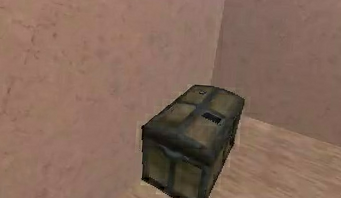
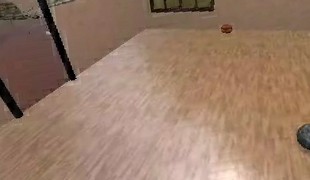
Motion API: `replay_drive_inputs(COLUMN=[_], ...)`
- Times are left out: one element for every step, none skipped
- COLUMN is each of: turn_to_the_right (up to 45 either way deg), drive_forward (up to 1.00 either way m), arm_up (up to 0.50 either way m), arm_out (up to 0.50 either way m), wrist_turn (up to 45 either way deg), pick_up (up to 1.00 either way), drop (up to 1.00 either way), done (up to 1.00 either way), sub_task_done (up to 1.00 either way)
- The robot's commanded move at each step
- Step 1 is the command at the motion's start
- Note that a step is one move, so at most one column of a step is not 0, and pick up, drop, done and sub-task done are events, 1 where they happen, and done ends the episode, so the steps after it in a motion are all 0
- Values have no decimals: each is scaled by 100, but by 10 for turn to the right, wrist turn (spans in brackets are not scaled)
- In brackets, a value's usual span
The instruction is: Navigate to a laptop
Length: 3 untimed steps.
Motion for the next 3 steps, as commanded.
replay_drive_inputs(turn_to_the_right=[450,150,0], drive_forward=[0,0,100], arm_up=[0,0,0], arm_out=[0,0,0], wrist_turn=[0,0,0], pick_up=[0,0,0], drop=[0,0,0], done=[0,0,0], sub_task_done=[0,0,0])
